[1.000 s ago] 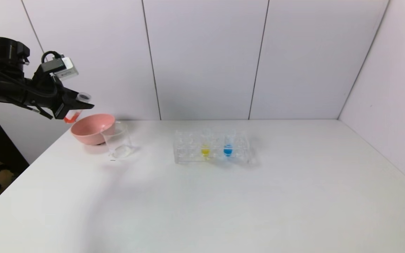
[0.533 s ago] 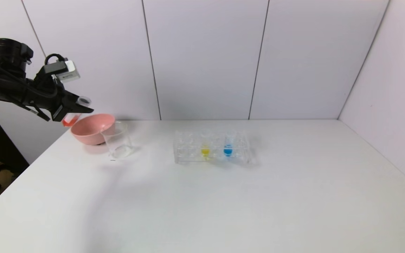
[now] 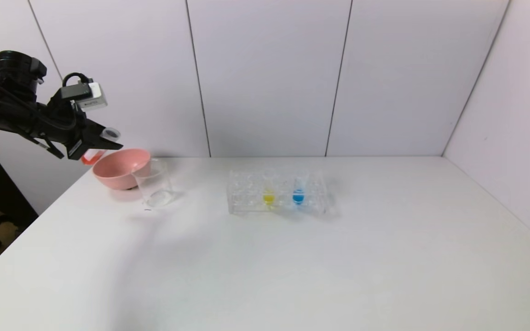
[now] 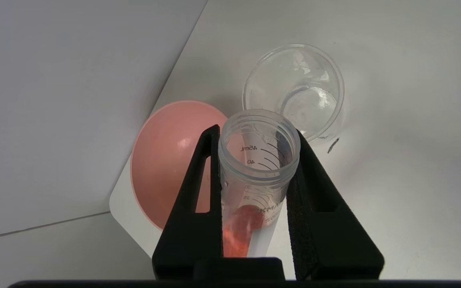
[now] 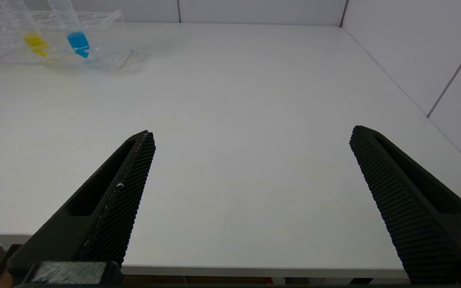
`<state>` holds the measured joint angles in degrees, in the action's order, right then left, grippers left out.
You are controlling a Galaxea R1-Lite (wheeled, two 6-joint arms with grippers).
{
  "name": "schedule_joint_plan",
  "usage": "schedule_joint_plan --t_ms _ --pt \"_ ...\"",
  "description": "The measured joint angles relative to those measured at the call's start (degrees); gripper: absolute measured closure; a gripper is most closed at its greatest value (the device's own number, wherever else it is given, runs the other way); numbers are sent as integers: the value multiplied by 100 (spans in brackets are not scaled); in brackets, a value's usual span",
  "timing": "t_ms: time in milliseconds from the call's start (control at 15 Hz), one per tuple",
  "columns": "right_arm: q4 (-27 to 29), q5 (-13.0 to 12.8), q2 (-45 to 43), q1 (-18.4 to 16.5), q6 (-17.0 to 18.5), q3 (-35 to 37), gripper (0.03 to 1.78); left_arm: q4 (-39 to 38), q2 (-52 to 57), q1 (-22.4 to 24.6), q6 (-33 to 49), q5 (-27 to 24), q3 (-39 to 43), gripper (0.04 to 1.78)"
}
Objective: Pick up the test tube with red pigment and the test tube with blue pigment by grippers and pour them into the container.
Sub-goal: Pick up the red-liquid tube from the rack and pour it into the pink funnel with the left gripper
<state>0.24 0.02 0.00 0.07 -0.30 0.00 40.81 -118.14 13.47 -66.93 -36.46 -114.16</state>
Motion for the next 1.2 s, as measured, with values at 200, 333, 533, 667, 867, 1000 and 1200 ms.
schedule_joint_plan --t_ms 200,333,533,667,867,1000,1200 --pt "2 0 0 0 -2 0 4 2 -9 -55 -83 354 -11 135" --pt "2 2 0 0 -2 0 4 0 -9 -155 -283 747 -52 135" --pt "2 0 0 0 -2 0 4 2 -29 -282 -361 850 -69 135" --pt "2 0 0 0 0 0 4 15 -52 -328 -506 850 -69 135" --pt "2 2 0 0 0 0 4 48 -83 -361 -589 859 -72 135" --pt "2 0 0 -2 -2 0 4 55 -99 -361 -633 890 -77 135" --pt "2 0 0 -2 -2 0 4 52 -102 -369 -650 1014 -80 135"
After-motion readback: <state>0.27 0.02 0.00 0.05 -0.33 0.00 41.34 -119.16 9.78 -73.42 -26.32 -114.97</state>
